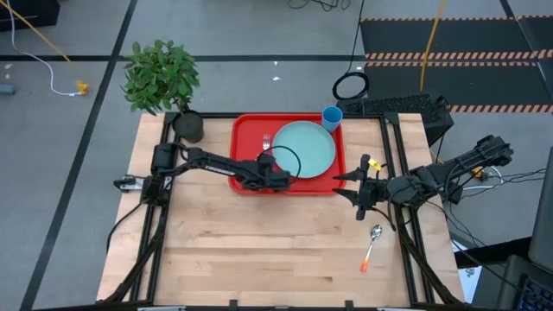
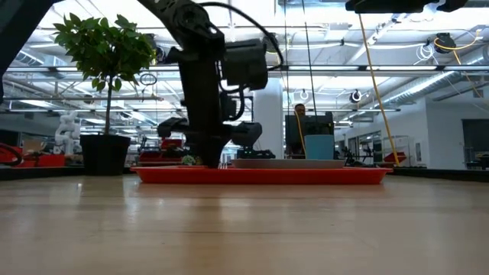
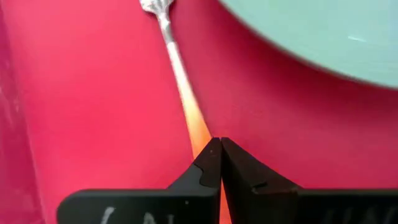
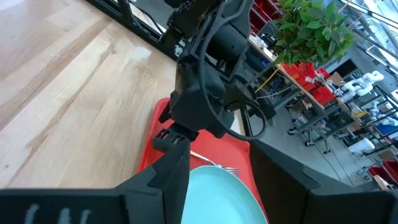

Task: Pick and place plate/cup/fork/spoon on tray
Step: Put the orange fork on the orange serving tray to the left of the blue plate, then put the orange spoon on the orange serving tray to the left of the orange fork

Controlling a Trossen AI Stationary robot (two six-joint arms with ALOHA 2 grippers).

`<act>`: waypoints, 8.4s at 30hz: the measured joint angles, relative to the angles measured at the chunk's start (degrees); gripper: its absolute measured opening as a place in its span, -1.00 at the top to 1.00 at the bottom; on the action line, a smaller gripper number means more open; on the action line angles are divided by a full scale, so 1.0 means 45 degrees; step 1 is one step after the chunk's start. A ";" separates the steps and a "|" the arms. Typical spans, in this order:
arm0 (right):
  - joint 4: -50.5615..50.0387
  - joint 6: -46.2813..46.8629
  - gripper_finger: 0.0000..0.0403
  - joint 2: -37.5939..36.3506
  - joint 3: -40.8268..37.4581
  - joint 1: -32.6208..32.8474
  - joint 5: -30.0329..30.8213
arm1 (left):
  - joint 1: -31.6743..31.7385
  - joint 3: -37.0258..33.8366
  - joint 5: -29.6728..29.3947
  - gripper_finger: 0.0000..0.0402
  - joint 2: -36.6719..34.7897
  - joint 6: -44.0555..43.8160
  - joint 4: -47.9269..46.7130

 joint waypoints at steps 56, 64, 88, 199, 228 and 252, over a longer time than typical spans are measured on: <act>-0.2943 1.8089 0.21 0.0532 -0.1656 0.1481 -0.2196 | -0.0411 -0.1139 -0.1045 0.92 -0.6266 1.1782 0.3521; -0.4674 2.3805 0.21 0.1936 -0.1656 0.3102 -0.5530 | -0.0419 -0.1139 -0.0461 0.85 -0.6271 1.1601 0.3435; -0.6123 3.2668 0.21 0.4265 -0.1648 0.6266 -0.8218 | -0.0697 -0.1440 -0.0065 0.85 -0.6266 1.1259 0.3641; -0.6566 2.5053 0.47 0.6603 -0.0743 0.2926 -0.4221 | -0.0856 -0.1445 0.0062 0.85 -0.6261 1.1030 0.4039; -0.5940 2.4199 0.97 0.8571 -0.0718 0.2647 -0.4787 | -0.0856 -0.1445 0.0053 0.85 -0.6261 1.1030 0.4374; -0.5413 2.3238 1.00 0.6073 -0.0772 0.2315 -0.1359 | -0.0856 -0.1445 0.0053 0.85 -0.6261 1.1202 0.4422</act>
